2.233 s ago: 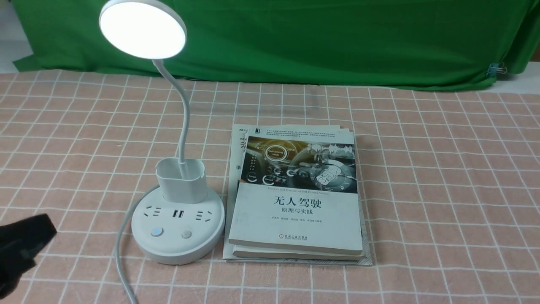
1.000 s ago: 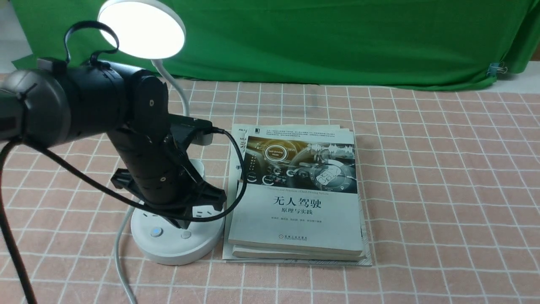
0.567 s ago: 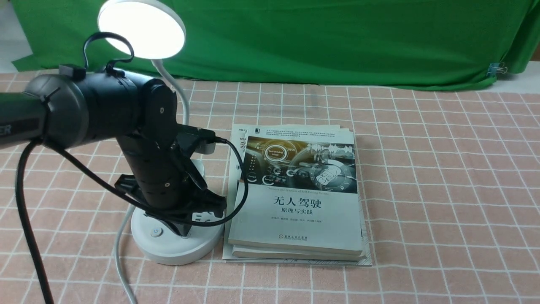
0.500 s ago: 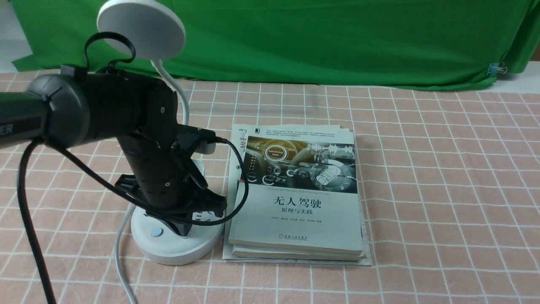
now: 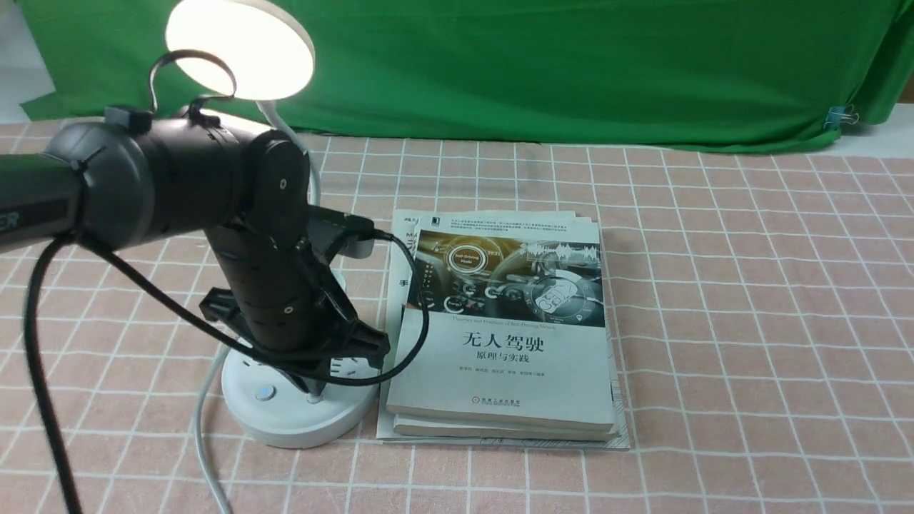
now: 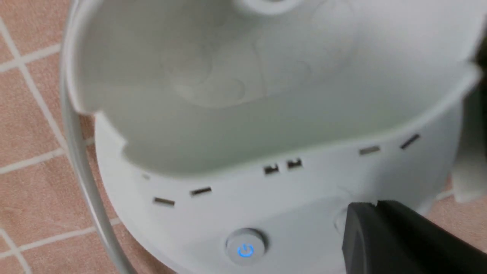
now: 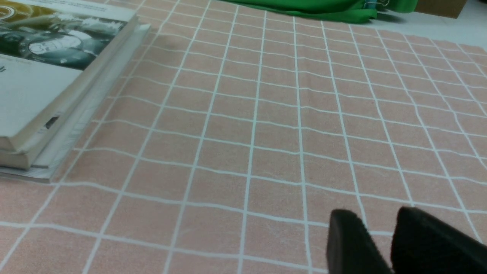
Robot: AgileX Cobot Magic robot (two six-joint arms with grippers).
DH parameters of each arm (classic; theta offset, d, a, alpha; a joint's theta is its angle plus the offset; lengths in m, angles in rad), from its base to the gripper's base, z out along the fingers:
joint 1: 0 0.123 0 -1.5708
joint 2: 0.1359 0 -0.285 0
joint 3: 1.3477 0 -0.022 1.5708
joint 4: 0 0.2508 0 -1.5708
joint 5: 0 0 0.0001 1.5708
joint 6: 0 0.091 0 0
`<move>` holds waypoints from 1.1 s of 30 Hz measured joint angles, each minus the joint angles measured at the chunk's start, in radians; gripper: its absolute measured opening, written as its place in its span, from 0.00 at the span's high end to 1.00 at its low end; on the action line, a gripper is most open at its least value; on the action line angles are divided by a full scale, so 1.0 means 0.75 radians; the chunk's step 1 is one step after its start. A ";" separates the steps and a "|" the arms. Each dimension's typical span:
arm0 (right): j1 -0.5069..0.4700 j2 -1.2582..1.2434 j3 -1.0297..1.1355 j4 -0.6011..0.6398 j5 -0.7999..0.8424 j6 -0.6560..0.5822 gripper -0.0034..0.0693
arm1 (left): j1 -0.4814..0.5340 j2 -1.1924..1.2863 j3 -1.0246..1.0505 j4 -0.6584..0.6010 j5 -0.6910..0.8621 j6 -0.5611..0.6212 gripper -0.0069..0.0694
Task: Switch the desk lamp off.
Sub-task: Use the left arm to press the button switch on the lamp holder
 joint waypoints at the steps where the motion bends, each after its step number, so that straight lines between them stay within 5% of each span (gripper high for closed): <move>1: 0.000 0.000 0.000 0.000 0.000 0.000 0.62 | -0.007 -0.014 0.000 0.000 0.000 0.000 0.90; 33: 0.000 0.000 0.000 0.000 0.000 0.000 0.62 | -0.020 -0.051 0.003 0.053 0.023 -0.064 0.90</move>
